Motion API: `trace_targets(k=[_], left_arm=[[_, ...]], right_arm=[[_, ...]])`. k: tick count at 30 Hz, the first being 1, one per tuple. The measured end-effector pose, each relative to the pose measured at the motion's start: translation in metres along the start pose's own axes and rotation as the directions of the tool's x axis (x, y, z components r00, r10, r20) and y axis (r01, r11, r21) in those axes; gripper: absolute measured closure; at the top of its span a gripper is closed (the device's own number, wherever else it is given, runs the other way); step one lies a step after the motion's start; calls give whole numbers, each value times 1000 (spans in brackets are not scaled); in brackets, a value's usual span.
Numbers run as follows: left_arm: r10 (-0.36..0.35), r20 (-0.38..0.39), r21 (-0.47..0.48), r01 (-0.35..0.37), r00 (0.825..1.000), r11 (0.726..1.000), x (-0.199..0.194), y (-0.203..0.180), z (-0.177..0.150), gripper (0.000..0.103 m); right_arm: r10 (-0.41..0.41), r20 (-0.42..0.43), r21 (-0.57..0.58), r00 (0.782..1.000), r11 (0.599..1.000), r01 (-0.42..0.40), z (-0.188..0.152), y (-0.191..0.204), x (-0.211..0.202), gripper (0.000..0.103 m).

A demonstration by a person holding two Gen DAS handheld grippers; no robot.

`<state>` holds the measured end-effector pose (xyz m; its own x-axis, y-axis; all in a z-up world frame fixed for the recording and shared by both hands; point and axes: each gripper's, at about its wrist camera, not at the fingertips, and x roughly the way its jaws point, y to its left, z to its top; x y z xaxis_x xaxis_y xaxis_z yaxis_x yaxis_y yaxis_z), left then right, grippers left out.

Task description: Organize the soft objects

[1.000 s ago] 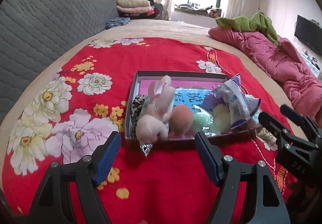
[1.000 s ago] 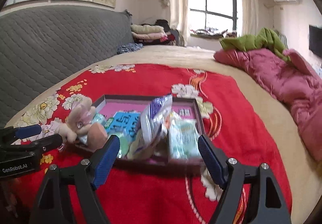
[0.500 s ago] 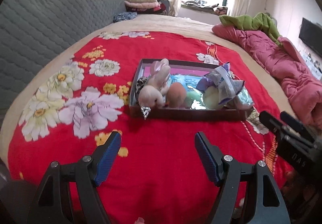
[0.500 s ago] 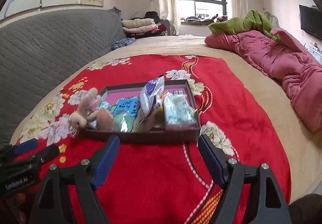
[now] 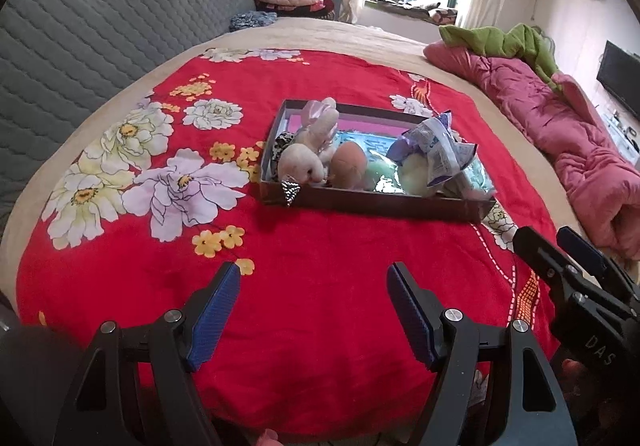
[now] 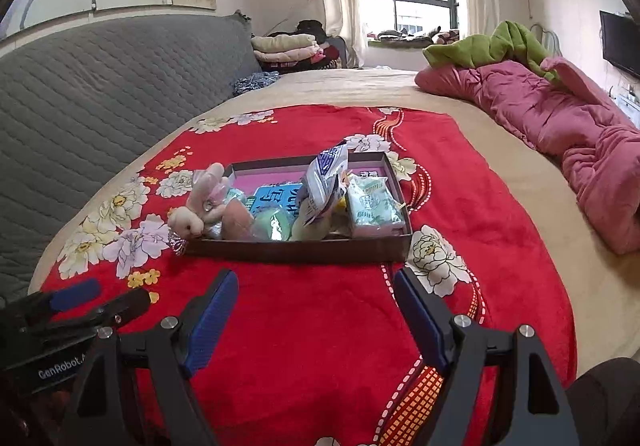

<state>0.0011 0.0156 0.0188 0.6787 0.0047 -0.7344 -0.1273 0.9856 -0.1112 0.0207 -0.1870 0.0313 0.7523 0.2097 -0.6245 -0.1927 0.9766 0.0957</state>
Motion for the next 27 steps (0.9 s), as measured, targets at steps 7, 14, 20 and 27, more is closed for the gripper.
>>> trace_targets(k=[7,14,20,27], left_arm=[[9,-18,-7,-9,1000,1000,12,6,-2,26],[13,-26,-7,-14,1000,1000,19,6,-4,26],[1,-30,7,0,1000,1000,23,1,-5,26],[14,-19,24,-14,1000,1000,22,-1,-4,26]], right_arm=[[3,-30,-13,1000,1000,-3,-8,2,12,24],[9,-46,-19,999,1000,-10,-14,1,20,24],[4,-60,1,998,1000,-4,-16,-5,24,24],[12,-67,-14,998,1000,-13,-18,-2,27,24]])
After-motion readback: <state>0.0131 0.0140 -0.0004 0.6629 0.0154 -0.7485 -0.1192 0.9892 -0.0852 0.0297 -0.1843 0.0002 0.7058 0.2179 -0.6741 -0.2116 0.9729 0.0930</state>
